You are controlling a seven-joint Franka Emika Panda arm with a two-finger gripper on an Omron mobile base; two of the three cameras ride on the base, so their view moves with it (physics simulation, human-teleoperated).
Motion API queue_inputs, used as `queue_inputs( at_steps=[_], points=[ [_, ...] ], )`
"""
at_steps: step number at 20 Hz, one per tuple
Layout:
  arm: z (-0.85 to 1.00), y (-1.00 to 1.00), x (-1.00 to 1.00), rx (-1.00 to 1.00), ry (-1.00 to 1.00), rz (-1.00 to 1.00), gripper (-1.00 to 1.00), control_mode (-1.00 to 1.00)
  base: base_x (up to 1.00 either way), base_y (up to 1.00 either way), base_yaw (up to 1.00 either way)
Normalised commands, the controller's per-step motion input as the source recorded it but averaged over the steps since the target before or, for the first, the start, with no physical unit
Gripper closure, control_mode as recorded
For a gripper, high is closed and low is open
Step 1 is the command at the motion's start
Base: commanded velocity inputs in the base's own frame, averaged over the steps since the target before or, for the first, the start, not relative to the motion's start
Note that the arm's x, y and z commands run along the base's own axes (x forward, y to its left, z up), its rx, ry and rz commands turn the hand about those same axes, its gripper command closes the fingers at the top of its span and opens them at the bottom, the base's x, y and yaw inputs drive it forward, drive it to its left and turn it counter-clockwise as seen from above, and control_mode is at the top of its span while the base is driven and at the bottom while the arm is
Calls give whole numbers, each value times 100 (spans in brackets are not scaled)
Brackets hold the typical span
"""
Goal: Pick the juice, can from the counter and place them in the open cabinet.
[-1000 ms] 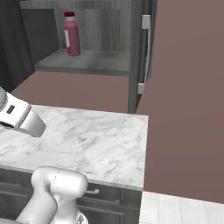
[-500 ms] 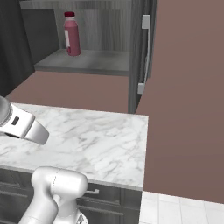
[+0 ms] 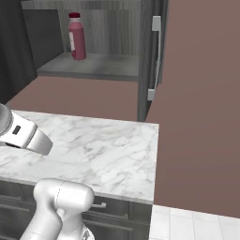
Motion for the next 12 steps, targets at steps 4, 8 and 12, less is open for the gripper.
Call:
queue_inputs(
  at_steps=[4, 8, 12],
  points=[
    [0, 0, 0, 0, 0, 0, -100, 100, -71, 0, 0],
    [0, 0, 0, 0, 0, 0, -100, 100, -100, 1, 0],
    [0, 0, 0, 0, 0, 0, -100, 100, -41, -10, -9]
  ],
)
